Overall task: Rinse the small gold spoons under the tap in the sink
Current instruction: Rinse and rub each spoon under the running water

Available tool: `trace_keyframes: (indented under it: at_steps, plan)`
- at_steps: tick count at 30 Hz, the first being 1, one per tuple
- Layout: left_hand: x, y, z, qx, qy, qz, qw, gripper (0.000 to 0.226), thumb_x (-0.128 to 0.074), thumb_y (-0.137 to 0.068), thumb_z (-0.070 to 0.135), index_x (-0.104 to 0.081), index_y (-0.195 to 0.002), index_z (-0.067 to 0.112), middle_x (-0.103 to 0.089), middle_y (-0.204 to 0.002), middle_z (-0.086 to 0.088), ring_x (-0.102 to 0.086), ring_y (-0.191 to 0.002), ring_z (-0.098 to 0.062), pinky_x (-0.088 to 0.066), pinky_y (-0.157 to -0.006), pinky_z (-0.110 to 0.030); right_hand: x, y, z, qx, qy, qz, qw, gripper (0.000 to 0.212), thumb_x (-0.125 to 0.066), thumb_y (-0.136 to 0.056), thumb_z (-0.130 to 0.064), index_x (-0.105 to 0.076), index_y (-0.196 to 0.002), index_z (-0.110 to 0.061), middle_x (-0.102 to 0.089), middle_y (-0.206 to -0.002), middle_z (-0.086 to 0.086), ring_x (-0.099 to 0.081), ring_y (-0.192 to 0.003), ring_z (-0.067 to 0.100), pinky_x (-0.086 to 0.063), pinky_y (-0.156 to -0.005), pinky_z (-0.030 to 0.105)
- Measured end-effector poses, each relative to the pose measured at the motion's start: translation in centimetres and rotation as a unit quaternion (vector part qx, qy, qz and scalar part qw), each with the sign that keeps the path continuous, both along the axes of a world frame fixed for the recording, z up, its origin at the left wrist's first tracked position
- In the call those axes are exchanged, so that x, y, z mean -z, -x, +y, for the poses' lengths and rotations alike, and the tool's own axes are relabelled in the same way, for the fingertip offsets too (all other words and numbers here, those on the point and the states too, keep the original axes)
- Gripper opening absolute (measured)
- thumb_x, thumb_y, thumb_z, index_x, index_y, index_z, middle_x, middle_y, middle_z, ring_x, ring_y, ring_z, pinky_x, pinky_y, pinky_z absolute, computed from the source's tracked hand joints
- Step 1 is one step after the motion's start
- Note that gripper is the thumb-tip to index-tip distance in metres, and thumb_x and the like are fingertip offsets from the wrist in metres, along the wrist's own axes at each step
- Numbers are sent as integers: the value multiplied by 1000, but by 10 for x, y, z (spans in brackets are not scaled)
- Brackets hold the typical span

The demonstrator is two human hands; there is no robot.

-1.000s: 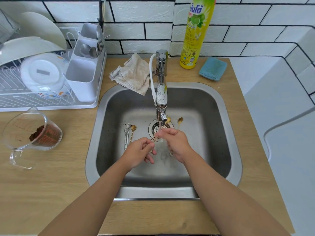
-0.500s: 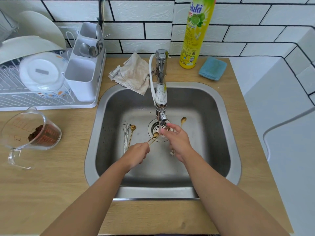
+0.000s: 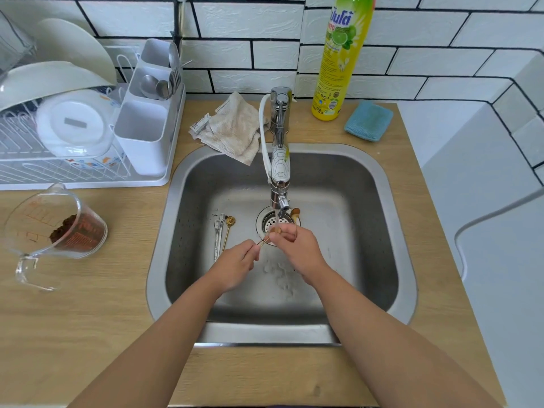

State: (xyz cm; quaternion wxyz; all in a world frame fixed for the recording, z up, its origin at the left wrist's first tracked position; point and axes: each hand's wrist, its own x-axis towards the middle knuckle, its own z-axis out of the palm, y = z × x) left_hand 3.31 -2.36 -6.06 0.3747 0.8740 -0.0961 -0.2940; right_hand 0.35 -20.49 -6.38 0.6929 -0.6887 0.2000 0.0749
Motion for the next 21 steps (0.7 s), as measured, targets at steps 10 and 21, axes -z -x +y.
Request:
trace_keyframes:
  at_steps: [10, 21]
  plan:
    - [-3, 2, -4, 3, -13, 8, 1000, 35, -37, -105, 39, -54, -78, 25, -58, -72, 6, -52, -68, -11, -38, -60, -28, 3, 0, -1, 2, 51, 5, 999, 5, -73, -94, -24, -75, -99, -24, -81, -91, -6, -75, -93, 8, -55, -90, 23]
    - [-4, 2, -5, -9, -13, 11, 1000, 36, -39, -104, 40, -55, -77, 21, -59, -69, 4, -51, -65, -13, -37, -58, -29, 3, -1, -2, 2, 64, 1, 998, 14, -66, -98, -22, -76, -91, -29, -81, -89, -10, -74, -91, 1, -51, -85, 19]
